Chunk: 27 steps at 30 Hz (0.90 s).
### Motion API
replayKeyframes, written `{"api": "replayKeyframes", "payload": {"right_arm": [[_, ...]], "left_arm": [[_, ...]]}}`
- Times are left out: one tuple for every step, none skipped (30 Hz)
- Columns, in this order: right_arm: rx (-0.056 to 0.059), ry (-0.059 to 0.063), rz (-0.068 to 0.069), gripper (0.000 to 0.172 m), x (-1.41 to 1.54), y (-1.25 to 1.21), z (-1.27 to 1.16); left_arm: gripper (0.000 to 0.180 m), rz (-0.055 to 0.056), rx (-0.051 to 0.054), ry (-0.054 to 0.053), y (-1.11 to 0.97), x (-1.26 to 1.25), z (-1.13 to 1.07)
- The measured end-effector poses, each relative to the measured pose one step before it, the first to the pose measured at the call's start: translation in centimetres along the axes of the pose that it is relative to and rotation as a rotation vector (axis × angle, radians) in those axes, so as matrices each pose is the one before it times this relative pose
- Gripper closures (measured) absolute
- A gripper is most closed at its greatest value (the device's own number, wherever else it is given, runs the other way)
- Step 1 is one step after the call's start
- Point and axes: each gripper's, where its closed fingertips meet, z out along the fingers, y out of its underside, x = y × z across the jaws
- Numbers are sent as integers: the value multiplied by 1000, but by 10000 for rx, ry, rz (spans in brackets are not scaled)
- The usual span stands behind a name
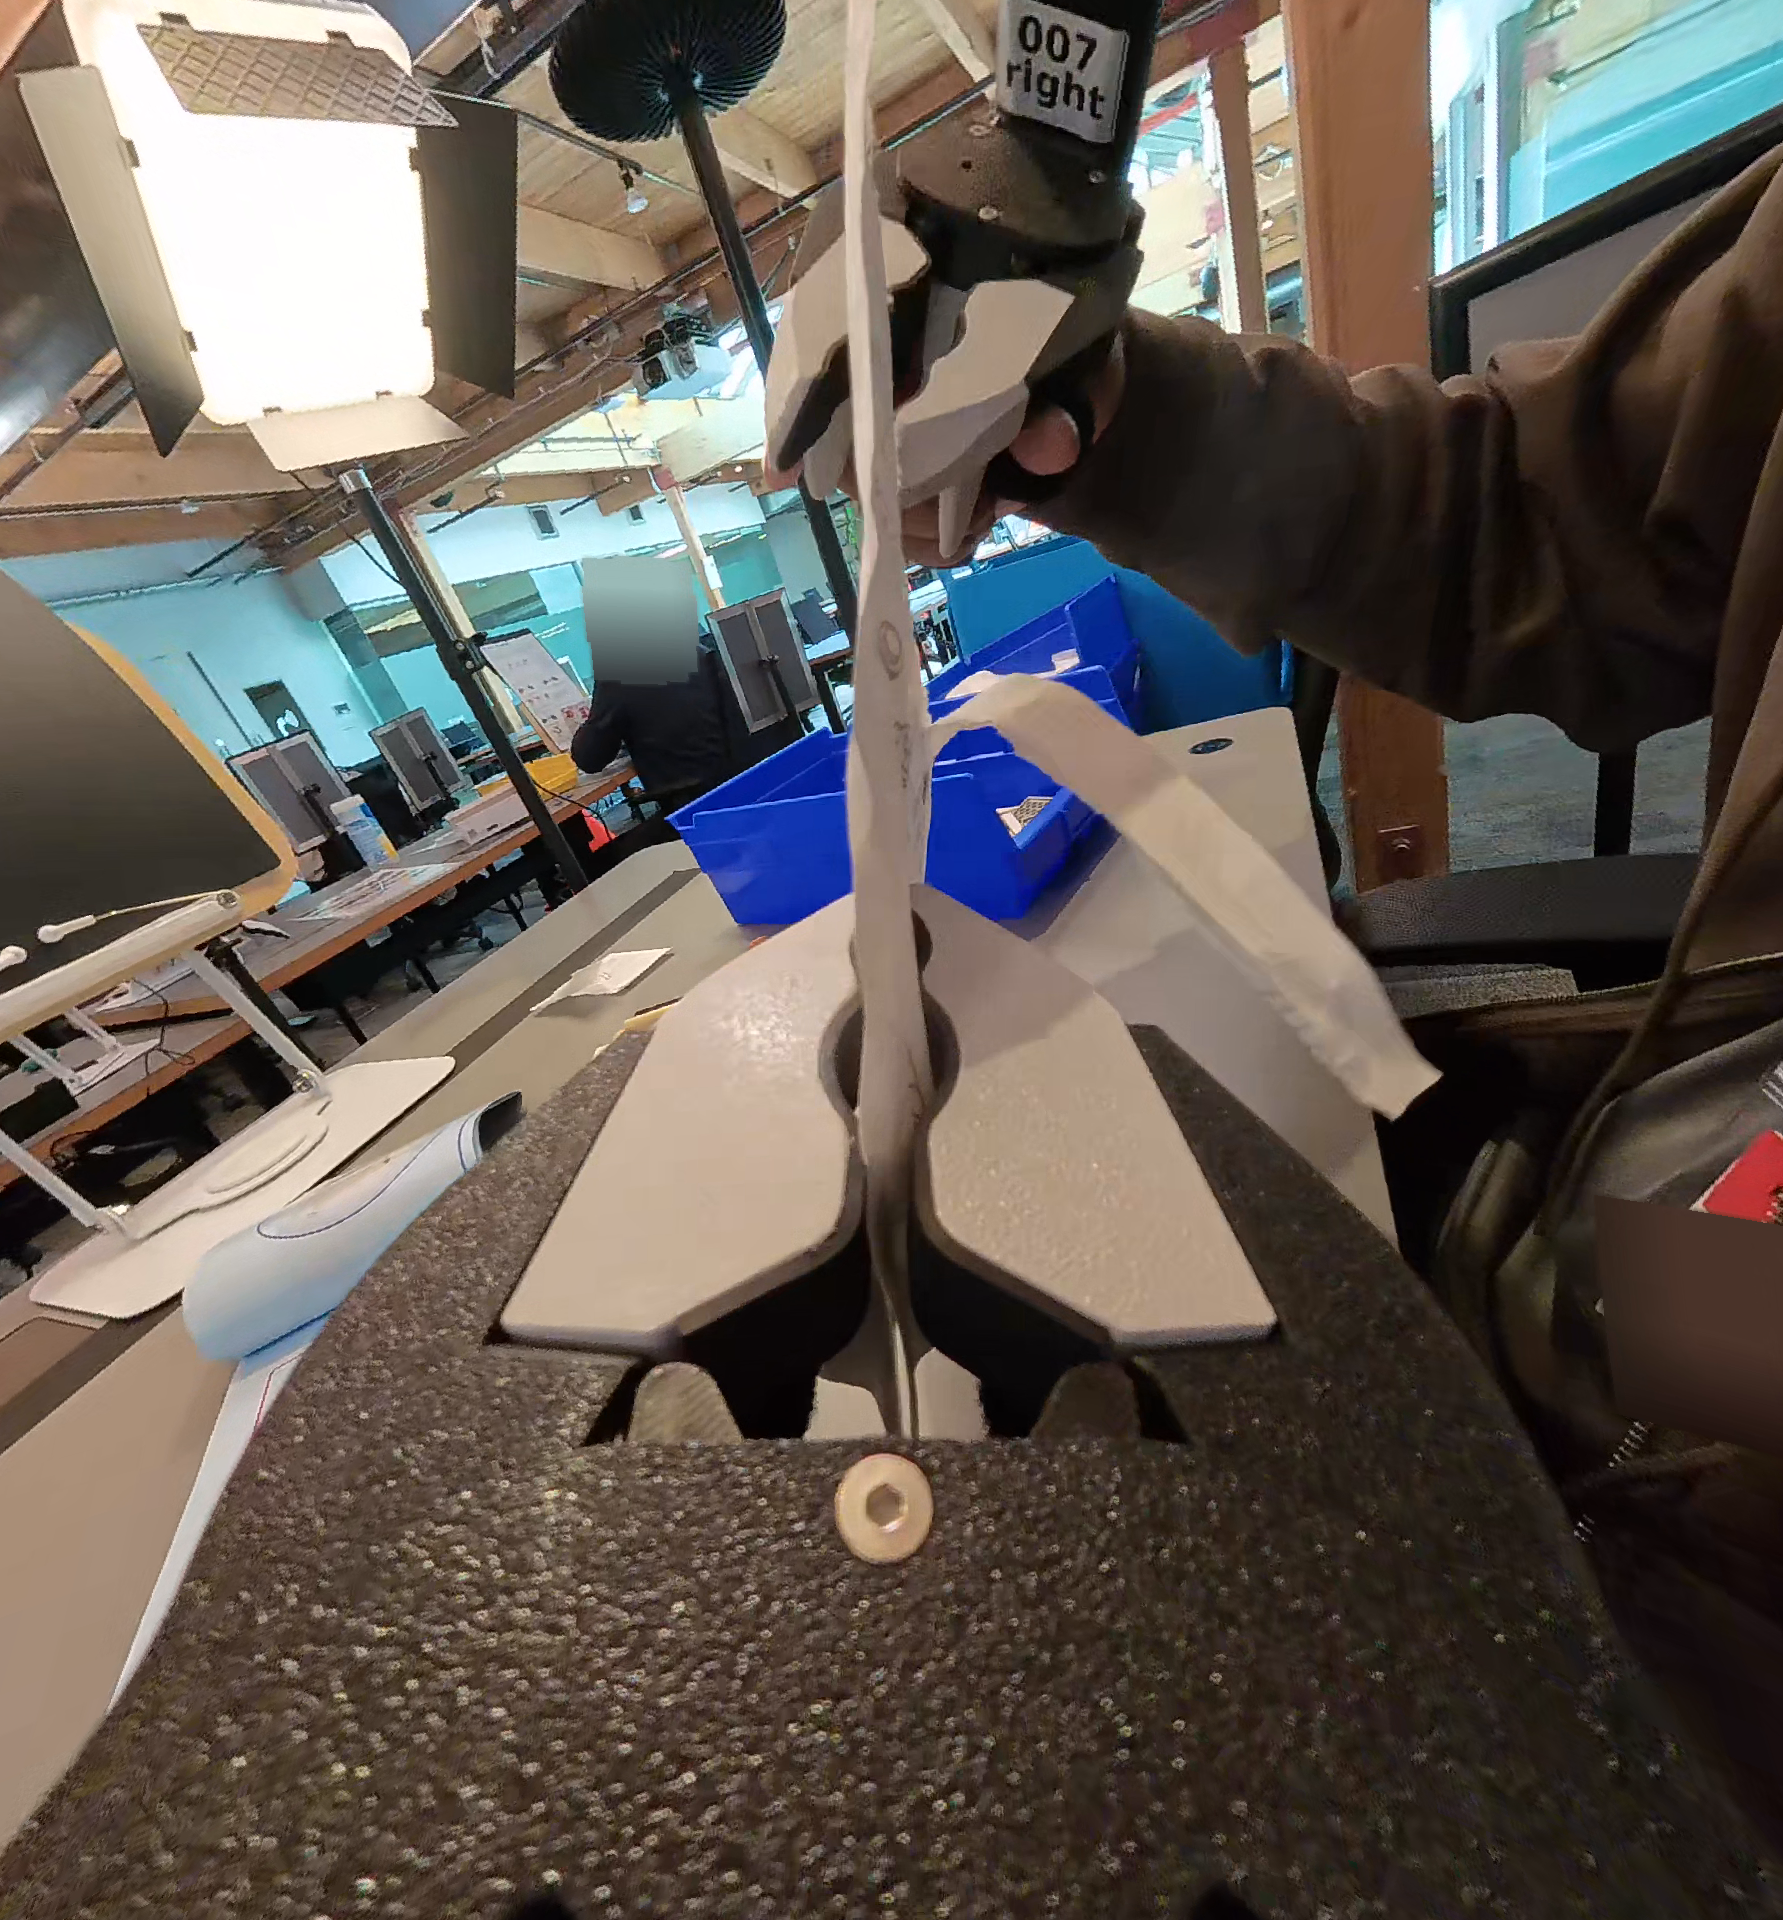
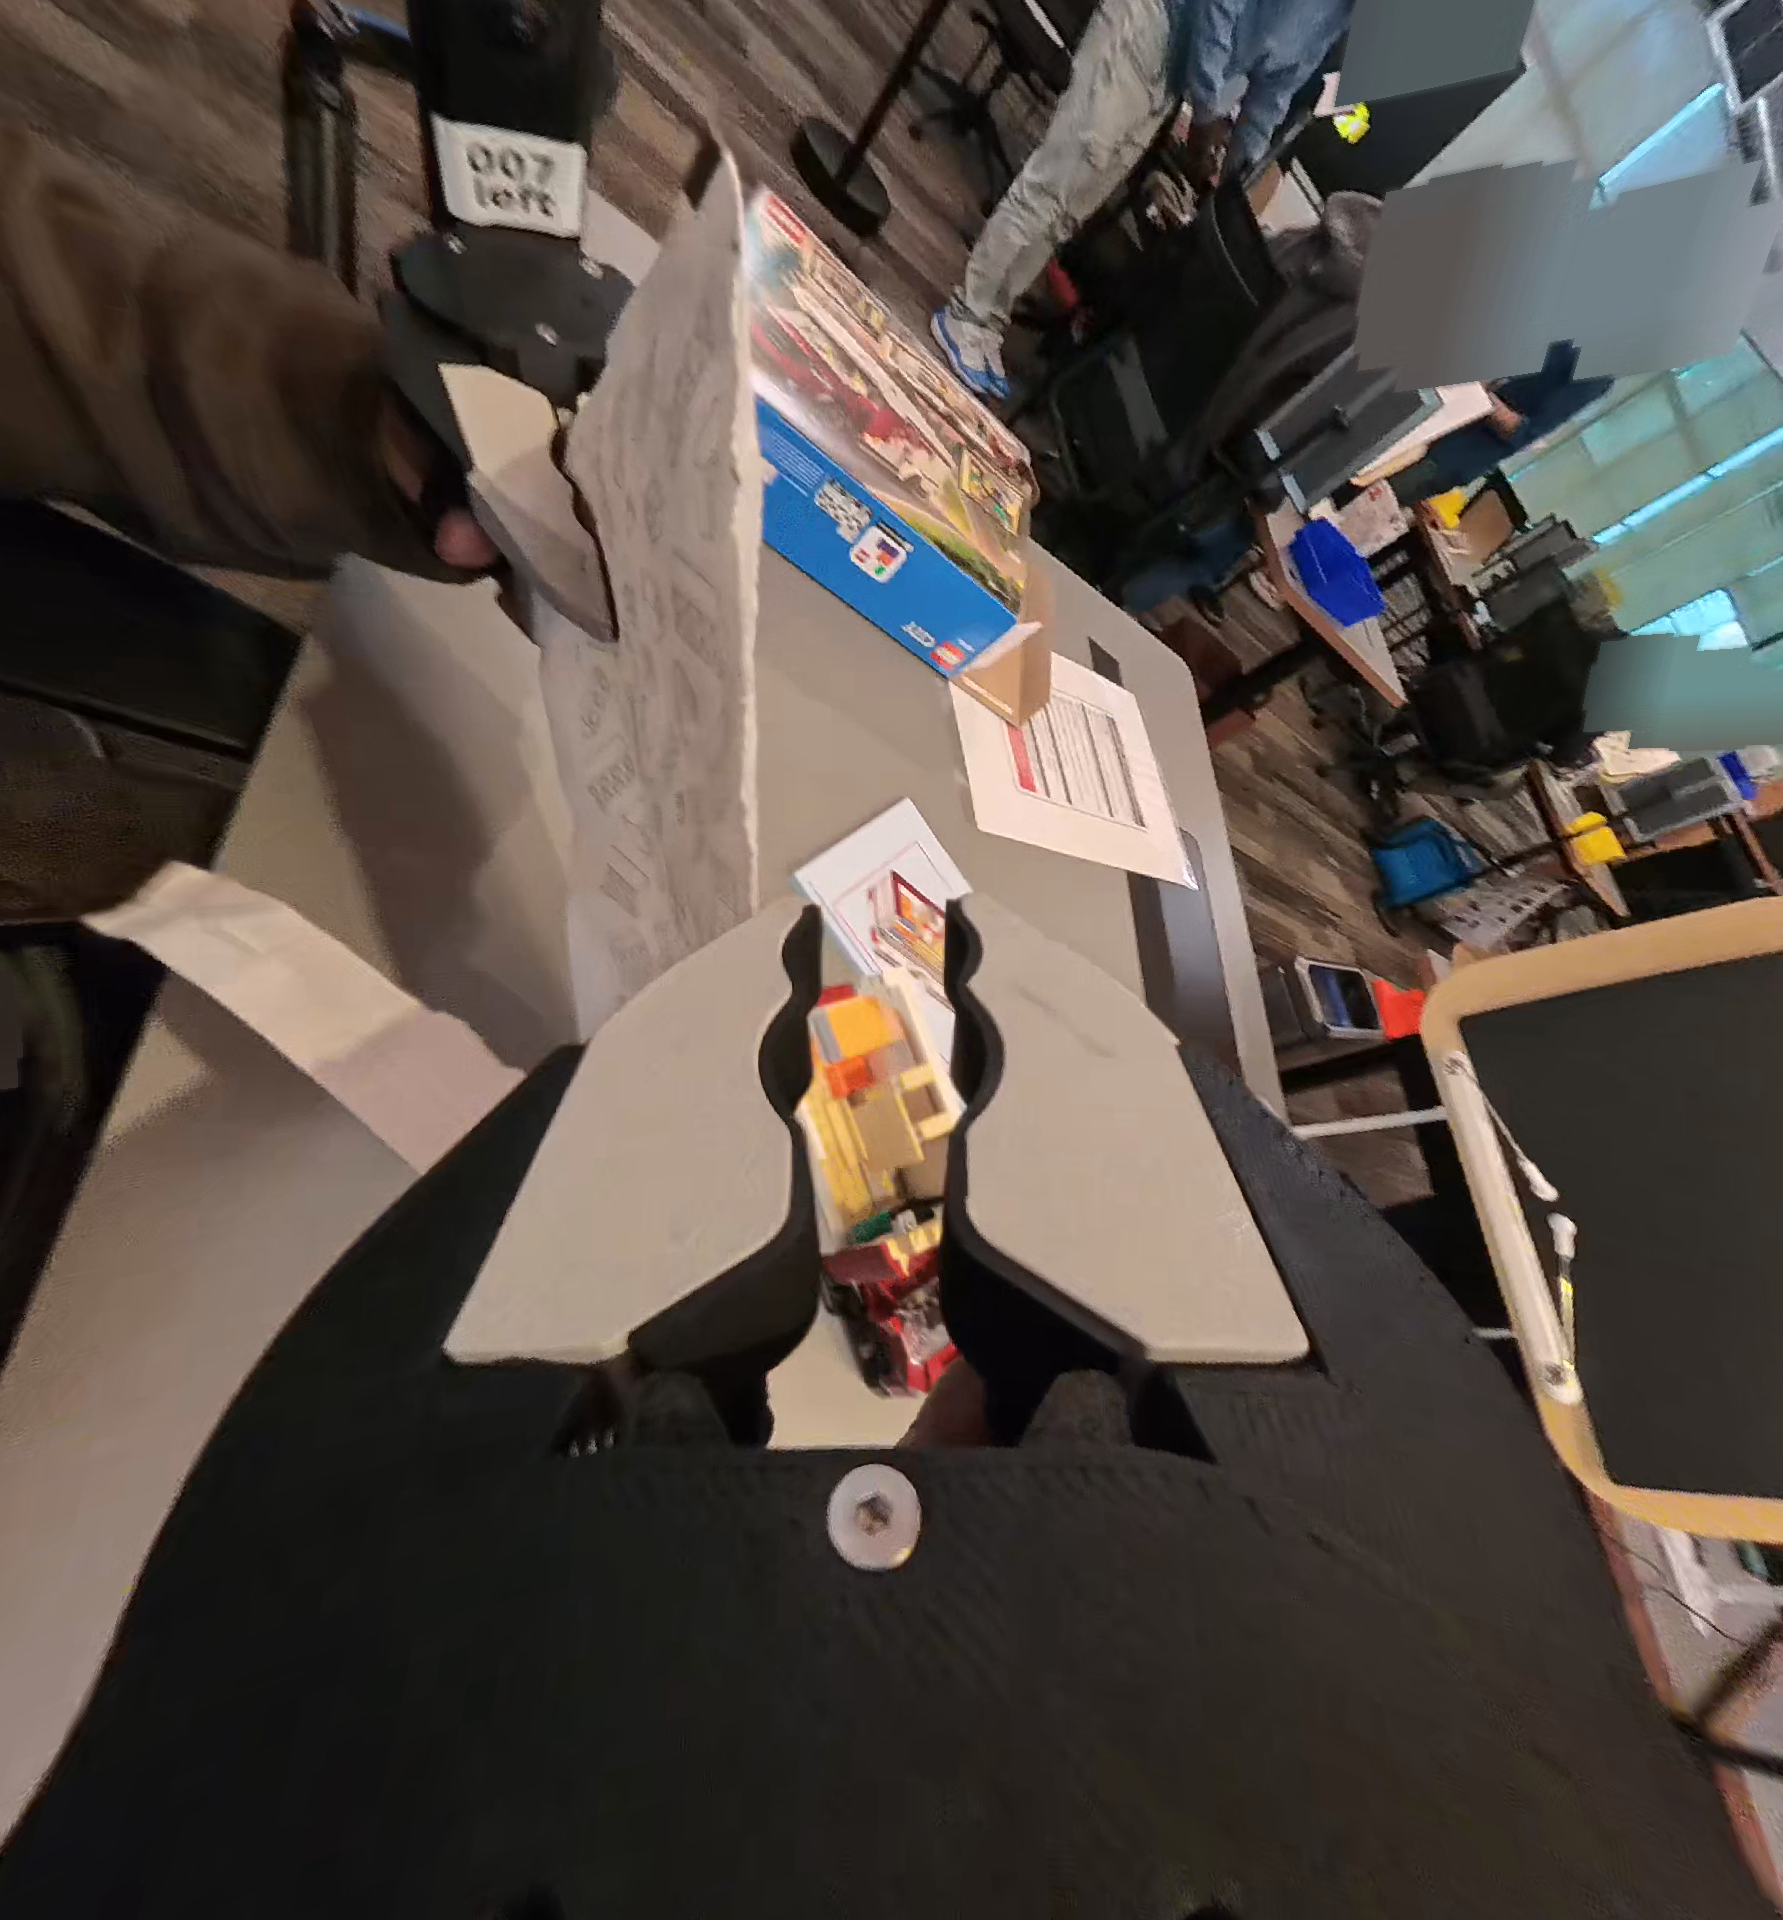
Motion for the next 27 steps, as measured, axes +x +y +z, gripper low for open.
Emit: {"api": "replayKeyframes", "payload": {"right_arm": [[181,-233,55,149,-382,-342,-34],[194,-210,20,148,-380,-395,-82],[175,-208,43,147,-356,-383,-90],[133,-153,72,147,-231,-336,-68],[60,-95,61,147,-129,-235,-22],[22,-73,43,147,-84,-169,1],[35,-89,58,147,-104,-169,45],[77,-118,77,146,-150,-226,62],[120,-166,68,146,-253,-261,89],[62,-92,39,146,-178,-164,131],[-59,-18,-12,146,-80,29,182],[-138,28,-76,146,-18,169,191],[-100,30,-84,146,-24,164,164],[-24,-5,-14,146,-18,93,106],[35,-20,59,147,-1,16,48],[46,14,64,147,71,-6,17],[59,16,30,147,67,-25,-37],[81,13,27,147,57,-72,-70],[59,10,42,147,60,-71,-65],[31,7,24,147,51,-54,-50],[34,7,5,147,24,-71,-49],[37,0,9,148,15,-94,-34],[16,-26,6,148,-21,-88,-15],[26,-14,-6,148,-10,-96,-7],[27,-37,-15,148,-53,-92,7],[0,-46,-24,148,-92,-56,44],[-30,-34,-48,148,-110,0,74]], "left_arm": [[180,5,-6,3,-13,38,13],[180,1,-17,-22,4,-1,6],[180,12,-4,10,-7,43,3],[180,22,15,38,-21,95,-8],[180,35,19,55,-7,116,3],[180,48,18,65,-8,130,12],[180,41,20,66,-18,123,16],[180,19,21,54,-17,93,30],[180,-3,11,43,-12,61,38],[180,4,6,33,-4,45,44],[180,18,2,28,-20,52,40],[180,29,1,49,-2,88,37],[180,38,-6,41,-20,81,23],[180,34,-5,31,-10,63,4],[180,25,-9,31,-2,60,2],[180,16,-3,34,-7,60,-4],[180,7,3,12,4,13,-19],[180,-2,9,10,8,10,-25],[180,-12,16,5,5,-9,-29],[180,-6,14,14,14,12,-22],[180,8,14,17,-2,21,-12],[180,9,10,25,-3,50,-16],[180,12,4,29,-4,51,1],[180,22,3,27,1,65,9],[180,10,-2,-1,-3,11,8],[180,-2,-9,-17,-10,-19,5],[180,8,-9,-6,0,14,-7]]}}
